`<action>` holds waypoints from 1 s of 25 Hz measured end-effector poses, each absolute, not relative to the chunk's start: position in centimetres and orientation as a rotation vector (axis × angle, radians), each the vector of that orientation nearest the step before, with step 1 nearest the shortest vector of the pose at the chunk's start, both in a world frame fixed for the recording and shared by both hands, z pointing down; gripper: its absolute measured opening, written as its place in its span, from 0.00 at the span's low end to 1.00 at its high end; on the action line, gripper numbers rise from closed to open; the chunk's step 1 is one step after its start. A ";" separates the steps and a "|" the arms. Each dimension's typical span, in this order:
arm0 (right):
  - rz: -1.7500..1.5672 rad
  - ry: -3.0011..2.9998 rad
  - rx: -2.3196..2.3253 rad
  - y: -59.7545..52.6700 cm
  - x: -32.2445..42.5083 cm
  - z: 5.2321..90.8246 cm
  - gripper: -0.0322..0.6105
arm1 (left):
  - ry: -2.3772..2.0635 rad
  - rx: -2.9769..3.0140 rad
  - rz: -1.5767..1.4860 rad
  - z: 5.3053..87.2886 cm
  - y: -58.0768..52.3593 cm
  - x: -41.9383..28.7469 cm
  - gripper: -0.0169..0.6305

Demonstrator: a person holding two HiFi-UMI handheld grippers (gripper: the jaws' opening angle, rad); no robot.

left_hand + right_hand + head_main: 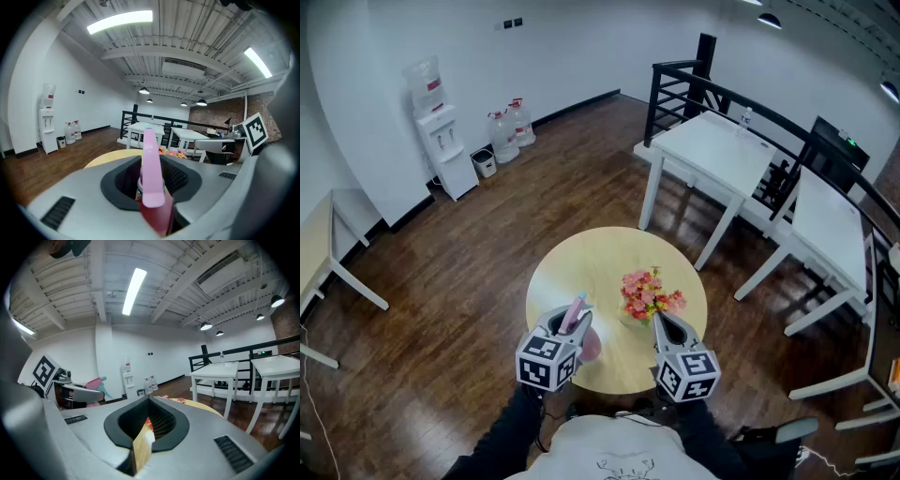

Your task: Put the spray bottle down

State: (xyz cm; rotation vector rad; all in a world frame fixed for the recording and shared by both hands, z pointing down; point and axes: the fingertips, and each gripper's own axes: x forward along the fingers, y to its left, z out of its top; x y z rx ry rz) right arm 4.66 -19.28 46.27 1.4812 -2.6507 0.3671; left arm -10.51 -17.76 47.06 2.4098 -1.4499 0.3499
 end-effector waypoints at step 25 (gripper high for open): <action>0.364 -2.558 1.522 -19.3 7.7 48.9 0.00 | -1.707 2.453 0.477 57.2 -32.0 -12.0 0.23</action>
